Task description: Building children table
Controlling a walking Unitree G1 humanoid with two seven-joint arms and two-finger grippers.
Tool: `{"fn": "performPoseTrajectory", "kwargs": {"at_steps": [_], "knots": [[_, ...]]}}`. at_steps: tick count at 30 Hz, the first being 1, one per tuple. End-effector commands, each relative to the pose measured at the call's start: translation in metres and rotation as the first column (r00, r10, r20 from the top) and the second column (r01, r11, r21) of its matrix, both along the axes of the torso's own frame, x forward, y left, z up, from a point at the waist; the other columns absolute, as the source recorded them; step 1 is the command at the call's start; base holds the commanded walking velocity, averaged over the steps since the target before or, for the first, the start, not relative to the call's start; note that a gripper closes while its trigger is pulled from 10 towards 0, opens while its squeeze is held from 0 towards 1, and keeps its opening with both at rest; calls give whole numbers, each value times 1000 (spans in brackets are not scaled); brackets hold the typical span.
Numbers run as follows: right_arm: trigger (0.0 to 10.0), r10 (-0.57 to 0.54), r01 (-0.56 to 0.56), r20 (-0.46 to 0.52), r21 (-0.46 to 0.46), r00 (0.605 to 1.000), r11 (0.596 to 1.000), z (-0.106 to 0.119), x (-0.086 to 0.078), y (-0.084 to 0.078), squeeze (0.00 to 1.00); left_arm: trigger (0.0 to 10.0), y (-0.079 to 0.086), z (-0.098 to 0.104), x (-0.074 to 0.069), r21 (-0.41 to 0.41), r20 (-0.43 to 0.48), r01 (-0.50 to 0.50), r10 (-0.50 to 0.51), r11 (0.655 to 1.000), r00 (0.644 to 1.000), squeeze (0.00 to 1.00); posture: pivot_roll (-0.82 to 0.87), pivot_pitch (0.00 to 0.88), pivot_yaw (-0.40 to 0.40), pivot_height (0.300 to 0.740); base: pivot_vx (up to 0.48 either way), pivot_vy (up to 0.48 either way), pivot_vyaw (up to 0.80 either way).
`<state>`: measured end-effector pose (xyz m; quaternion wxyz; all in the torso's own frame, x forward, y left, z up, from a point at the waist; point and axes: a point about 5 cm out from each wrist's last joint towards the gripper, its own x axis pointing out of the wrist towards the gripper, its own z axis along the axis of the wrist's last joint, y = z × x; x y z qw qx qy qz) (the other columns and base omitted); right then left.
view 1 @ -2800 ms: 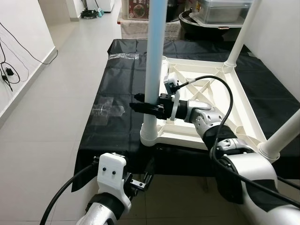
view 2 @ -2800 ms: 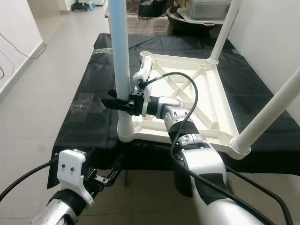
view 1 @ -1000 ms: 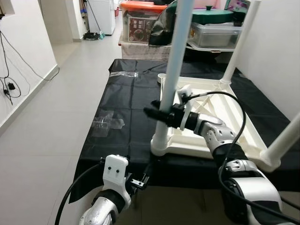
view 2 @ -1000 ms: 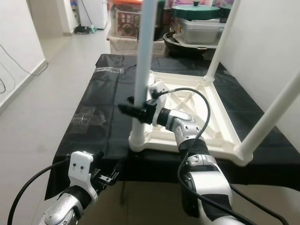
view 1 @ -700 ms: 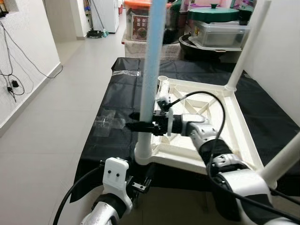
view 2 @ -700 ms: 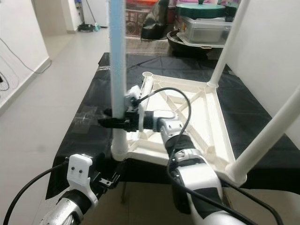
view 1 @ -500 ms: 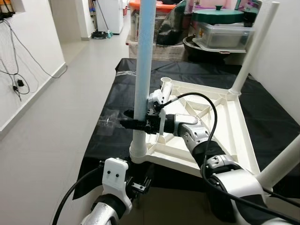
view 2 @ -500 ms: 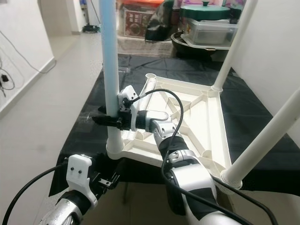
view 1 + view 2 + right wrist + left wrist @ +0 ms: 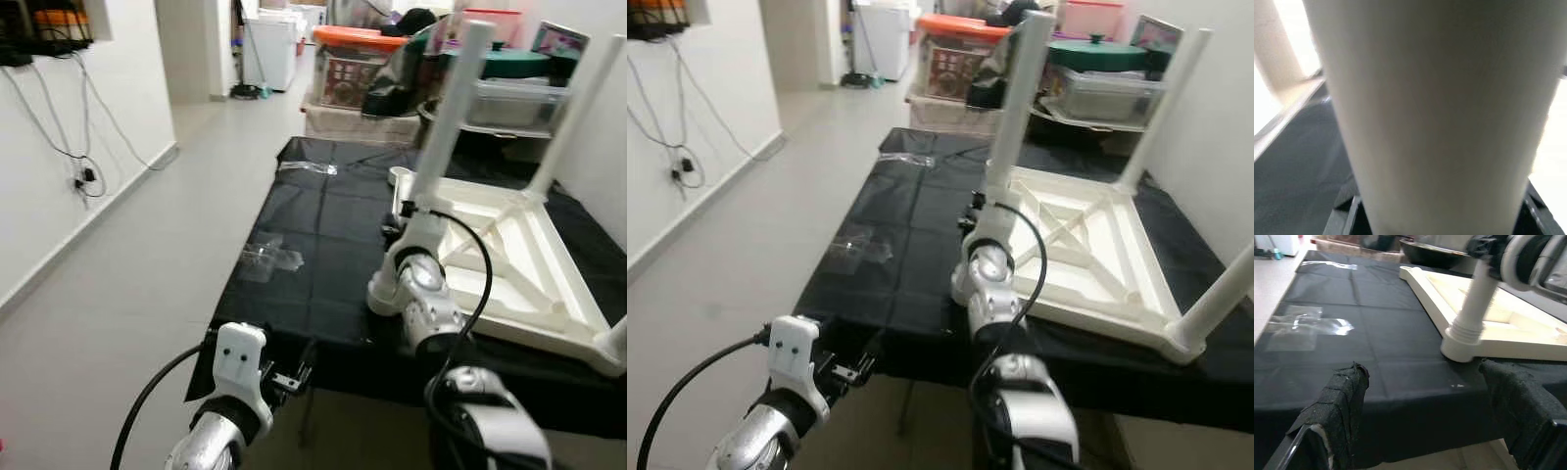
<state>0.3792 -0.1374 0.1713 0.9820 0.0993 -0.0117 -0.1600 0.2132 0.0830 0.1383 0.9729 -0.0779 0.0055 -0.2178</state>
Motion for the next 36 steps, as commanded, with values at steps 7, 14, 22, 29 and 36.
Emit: {"fn": "performPoseTrajectory", "kwargs": {"at_steps": [7,14,22,29,36], "knots": [[3294,62,-55,-67,105,996,993,-22,-11,41,0,10000,-1,-1,4,5,9,4,-4,1000,1000,0,166,0,-59,740,0,0,0],[10000,406,-403,137,-50,904,914,0,0,40,0,10000,-1,-4,5,2,9,6,-6,1000,1000,0,159,0,-65,740,0,0,0],[10000,786,-784,42,-47,617,619,-2,3,29,0,10000,0,-8,11,3,9,10,-10,1000,1000,0,151,0,-59,740,0,0,0],[10000,981,-985,-92,-40,168,165,-10,-9,42,0,10000,0,-12,18,5,5,12,-12,1000,1000,0,180,0,-76,740,0,0,0],[10000,995,-997,-73,-49,-63,-67,-5,-17,62,0,10000,1,-16,23,10,9,15,-15,1000,1000,0,185,0,-79,740,0,0,0]]}}
